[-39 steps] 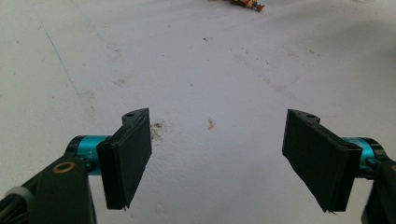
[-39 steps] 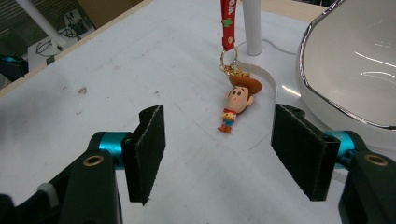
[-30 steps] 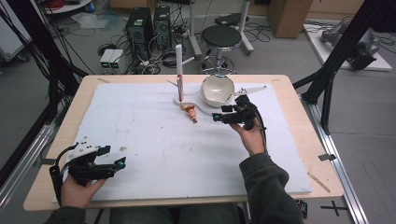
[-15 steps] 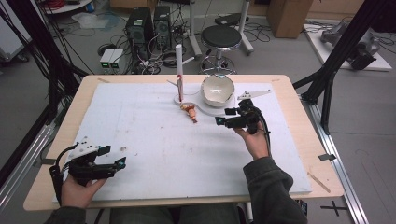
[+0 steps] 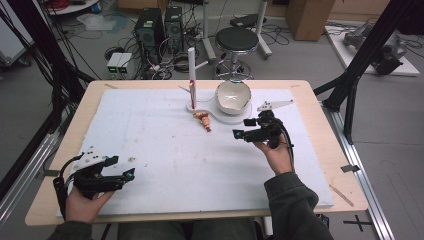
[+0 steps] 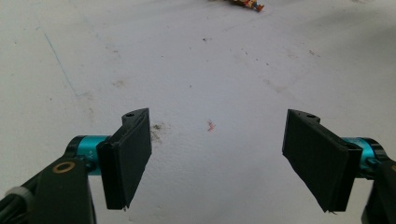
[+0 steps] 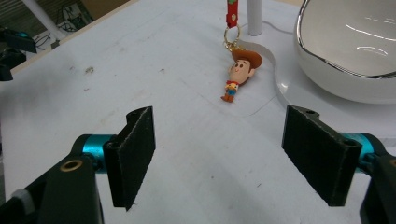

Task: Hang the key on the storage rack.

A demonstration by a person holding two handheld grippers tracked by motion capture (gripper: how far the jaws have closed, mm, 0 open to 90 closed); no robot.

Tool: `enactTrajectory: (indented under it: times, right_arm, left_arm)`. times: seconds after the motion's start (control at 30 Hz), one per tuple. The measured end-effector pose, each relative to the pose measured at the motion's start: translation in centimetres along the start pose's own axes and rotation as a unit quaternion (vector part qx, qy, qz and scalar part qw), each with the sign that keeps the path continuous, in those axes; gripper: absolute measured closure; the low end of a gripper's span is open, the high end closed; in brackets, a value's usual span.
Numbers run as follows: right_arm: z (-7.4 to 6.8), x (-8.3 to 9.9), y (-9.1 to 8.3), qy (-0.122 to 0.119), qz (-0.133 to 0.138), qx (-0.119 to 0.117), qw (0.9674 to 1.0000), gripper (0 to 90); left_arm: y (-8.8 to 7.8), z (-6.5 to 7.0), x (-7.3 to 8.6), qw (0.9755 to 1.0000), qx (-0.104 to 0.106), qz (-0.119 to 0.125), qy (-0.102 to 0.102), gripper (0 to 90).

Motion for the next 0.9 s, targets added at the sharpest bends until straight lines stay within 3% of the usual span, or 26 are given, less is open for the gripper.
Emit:
enactTrajectory:
  times: [0.17,0.9]
  right_arm:
    - [-0.4,0.3,-0.3,-0.009,0.004,0.001,0.9999,23.7]
    - [-0.5,2.8,-1.3,-0.002,-0.006,0.013,0.9999,17.5]
  left_arm:
    - [0.0,0.0,0.0,1.0000,0.001,-0.002,0.001,24.4]
    - [0.1,0.1,0.0,1.0000,0.002,-0.002,0.002,24.3]
Point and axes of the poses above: each handheld gripper's, and its own axes: y roughly forward along the jaws, x roughly out of its underside, z roughly to its right, the point moved 4 cm from there along y, roughly forward along the jaws
